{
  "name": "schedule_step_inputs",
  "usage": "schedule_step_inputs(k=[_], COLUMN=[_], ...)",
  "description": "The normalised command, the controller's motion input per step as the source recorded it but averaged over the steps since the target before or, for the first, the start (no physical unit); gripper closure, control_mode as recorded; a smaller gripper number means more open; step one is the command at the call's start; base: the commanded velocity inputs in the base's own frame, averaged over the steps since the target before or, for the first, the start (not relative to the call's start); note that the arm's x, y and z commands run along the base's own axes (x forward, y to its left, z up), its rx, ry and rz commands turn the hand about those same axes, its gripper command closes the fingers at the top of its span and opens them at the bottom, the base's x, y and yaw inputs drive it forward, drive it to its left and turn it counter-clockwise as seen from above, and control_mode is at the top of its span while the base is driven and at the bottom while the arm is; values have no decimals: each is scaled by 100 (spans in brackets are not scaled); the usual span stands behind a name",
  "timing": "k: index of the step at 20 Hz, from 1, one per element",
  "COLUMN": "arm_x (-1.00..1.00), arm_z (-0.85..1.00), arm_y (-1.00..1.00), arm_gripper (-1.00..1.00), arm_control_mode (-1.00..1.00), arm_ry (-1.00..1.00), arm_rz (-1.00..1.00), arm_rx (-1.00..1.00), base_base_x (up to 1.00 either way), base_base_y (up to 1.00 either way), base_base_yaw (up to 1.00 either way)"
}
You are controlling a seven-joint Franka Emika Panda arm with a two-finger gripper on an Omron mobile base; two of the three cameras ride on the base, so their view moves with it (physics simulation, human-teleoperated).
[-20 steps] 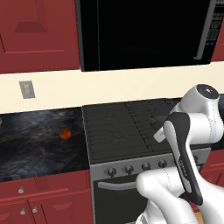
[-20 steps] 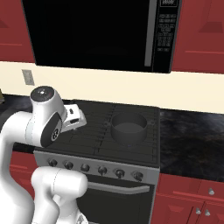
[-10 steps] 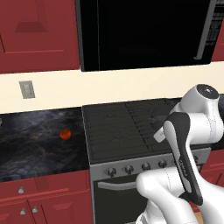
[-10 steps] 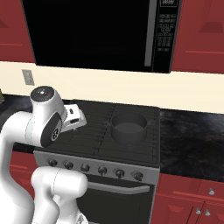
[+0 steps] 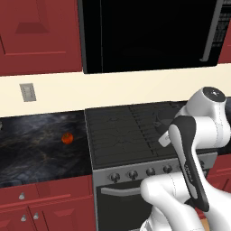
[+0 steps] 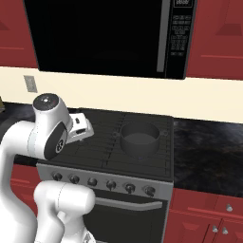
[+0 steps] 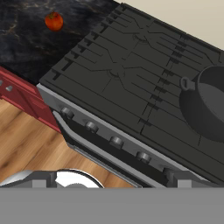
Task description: Turn on the burner for the pot on the stove. Wait thirty seconds for the pot to heat up. Then add the tomato to the pot.
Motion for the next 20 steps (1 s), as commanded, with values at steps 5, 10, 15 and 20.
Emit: schedule_step_inputs(k=[5, 10, 15, 20], arm_x=[0, 0, 0, 0], arm_z=[0, 0, 0, 0], arm_y=[0, 0, 0, 0], arm_gripper=[-100, -100, -100, -100], arm_control_mode=[-100, -100, -100, -100], arm_ry=[0, 0, 0, 0], arm_rz=[0, 0, 0, 0], arm_rx=[0, 0, 0, 0], base_base_x=[0, 0, 0, 0], base_base_y=[0, 0, 0, 0], base_base_yaw=[0, 0, 0, 0])
